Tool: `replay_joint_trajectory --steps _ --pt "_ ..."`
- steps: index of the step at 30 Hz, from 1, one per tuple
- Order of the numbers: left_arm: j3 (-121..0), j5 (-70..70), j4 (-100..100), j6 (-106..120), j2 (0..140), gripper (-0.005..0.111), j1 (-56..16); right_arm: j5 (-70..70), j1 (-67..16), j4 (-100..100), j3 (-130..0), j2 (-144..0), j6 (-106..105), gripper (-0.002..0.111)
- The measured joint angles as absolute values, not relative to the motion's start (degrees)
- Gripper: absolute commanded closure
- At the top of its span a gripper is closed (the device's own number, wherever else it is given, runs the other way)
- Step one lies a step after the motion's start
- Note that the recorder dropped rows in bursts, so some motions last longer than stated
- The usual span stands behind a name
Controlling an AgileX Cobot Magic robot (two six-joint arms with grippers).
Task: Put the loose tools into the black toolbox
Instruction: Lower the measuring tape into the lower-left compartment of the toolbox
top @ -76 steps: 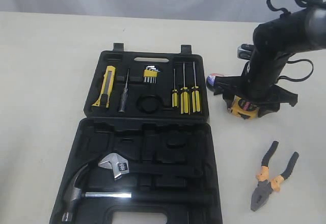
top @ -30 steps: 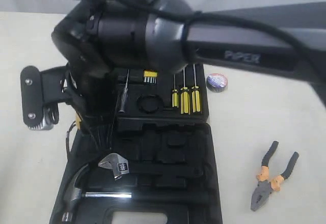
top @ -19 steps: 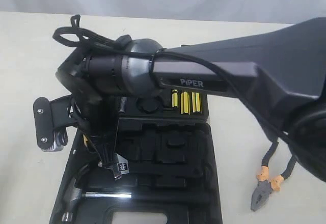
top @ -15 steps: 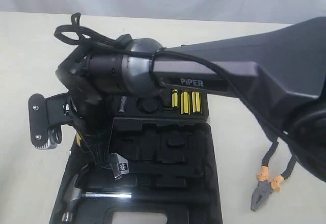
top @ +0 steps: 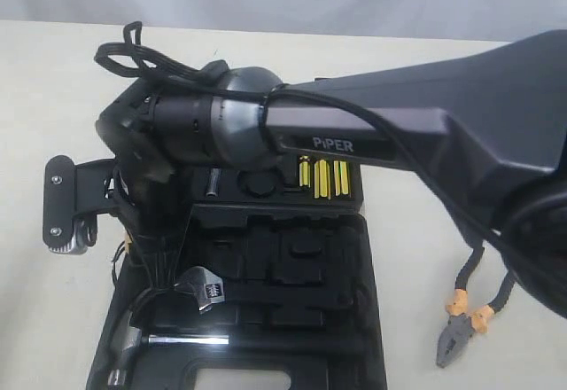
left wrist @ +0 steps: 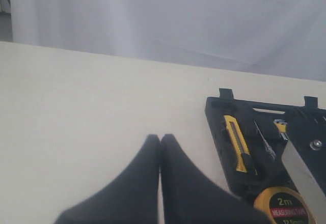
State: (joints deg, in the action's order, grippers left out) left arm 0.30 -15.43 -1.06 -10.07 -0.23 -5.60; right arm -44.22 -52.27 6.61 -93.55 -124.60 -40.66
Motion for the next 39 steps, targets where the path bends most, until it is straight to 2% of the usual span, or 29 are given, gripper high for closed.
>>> replay_joint_trajectory --steps 10,11,12,13,14,15,16,17,34,36,39 --pt "0.3 -15.4 -1.1 -10.1 -0.2 0.107 -5.6 -44.2 -52.3 8.4 -93.6 -124.6 -40.0 0.108" --pt "0.3 -15.4 -1.1 -10.1 -0.2 0.107 -5.6 -44.2 -52.3 8.4 -93.6 -124.6 -39.3 0.104" --pt "0.3 -15.4 -1.1 -10.1 -0.2 0.107 -5.6 -44.1 -52.3 8.4 -93.6 -124.6 -38.4 0.098" --pt "0.3 -15.4 -1.1 -10.1 -0.2 0.107 -5.6 -44.1 -52.3 8.4 -93.6 -124.6 -38.0 0.083" --pt "0.3 -15.4 -1.1 -10.1 -0.2 0.107 -5.6 -44.1 -52.3 8.4 -93.6 -124.6 -37.7 0.072" --pt "0.3 -15.4 -1.1 -10.1 -0.2 0.107 -5.6 -44.1 -52.3 8.4 -93.6 -124.6 -37.6 0.051" --pt "0.3 -15.4 -1.1 -10.1 -0.2 0.107 -5.6 -44.1 -52.3 8.4 -93.6 -124.6 -37.5 0.034" --pt "0.3 -15.4 -1.1 -10.1 -0.2 0.107 -5.6 -44.1 -52.3 8.4 -93.6 -124.6 -37.4 0.031" --pt "0.3 -15.4 -1.1 -10.1 -0.2 0.107 -5.6 -45.4 -52.3 8.4 -93.6 -120.9 -33.5 0.033" --pt "0.3 -15.4 -1.1 -10.1 -0.2 0.107 -5.6 -45.4 -52.3 8.4 -93.6 -119.5 -32.4 0.041" --pt "0.3 -15.4 -1.1 -10.1 -0.2 0.107 -5.6 -45.4 -52.3 8.4 -93.6 -118.5 -31.2 0.073"
